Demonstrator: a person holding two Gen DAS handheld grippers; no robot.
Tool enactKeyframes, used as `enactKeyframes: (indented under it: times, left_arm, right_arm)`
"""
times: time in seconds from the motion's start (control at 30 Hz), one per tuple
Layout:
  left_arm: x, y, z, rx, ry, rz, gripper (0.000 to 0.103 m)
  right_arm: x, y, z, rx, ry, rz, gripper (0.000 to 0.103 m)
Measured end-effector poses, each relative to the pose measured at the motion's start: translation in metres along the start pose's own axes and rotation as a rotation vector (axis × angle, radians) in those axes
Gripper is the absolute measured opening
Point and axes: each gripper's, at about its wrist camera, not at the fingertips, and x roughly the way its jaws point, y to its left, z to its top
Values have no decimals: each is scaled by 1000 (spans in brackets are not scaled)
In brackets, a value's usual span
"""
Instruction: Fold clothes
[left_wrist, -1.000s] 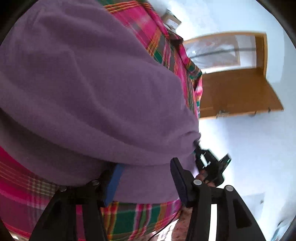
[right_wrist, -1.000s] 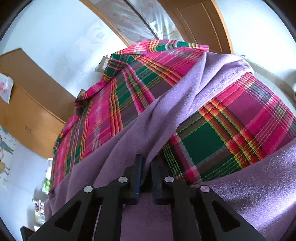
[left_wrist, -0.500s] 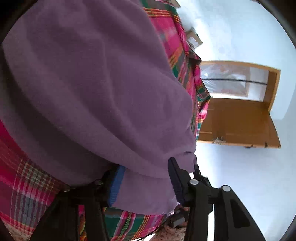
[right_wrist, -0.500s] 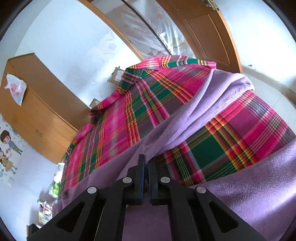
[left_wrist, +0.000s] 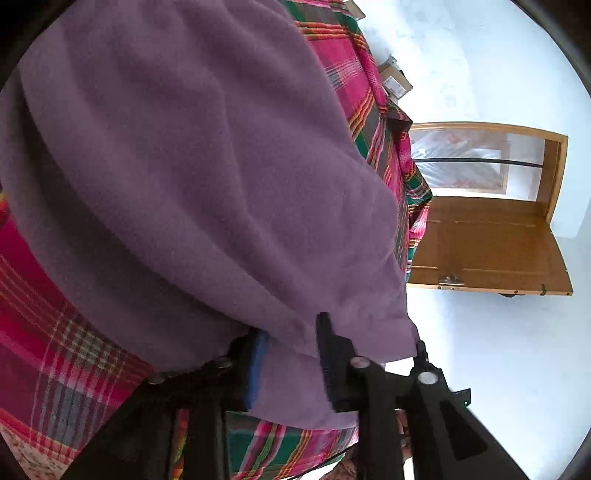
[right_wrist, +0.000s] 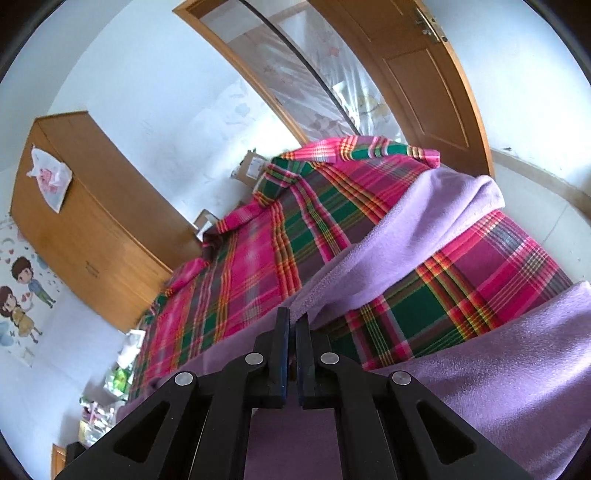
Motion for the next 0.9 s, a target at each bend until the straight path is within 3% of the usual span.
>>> enactKeyframes:
  times: [0.2,0.47,0.6,0.77,0.9]
  left_arm:
    - [-3,-8,-2,15,-4,-30,36]
    - [14,-11,-2,-18,13,-10,36]
    - [9,-11,-2,-30,-22,-19,36]
    - [3,-14,0,-7,-53,-23,14]
    - [1,-12,2,2,-66,-27,5]
  right_arm:
    - [-5,-2,0,6,-5,5,3]
    - [-2,-7,-3,13,11,9,3]
    - [0,-11,-4,19,22,7,3]
    - [2,-13,-6,17,30,0,3]
    - [0,-11,-7,4,26,-4,3]
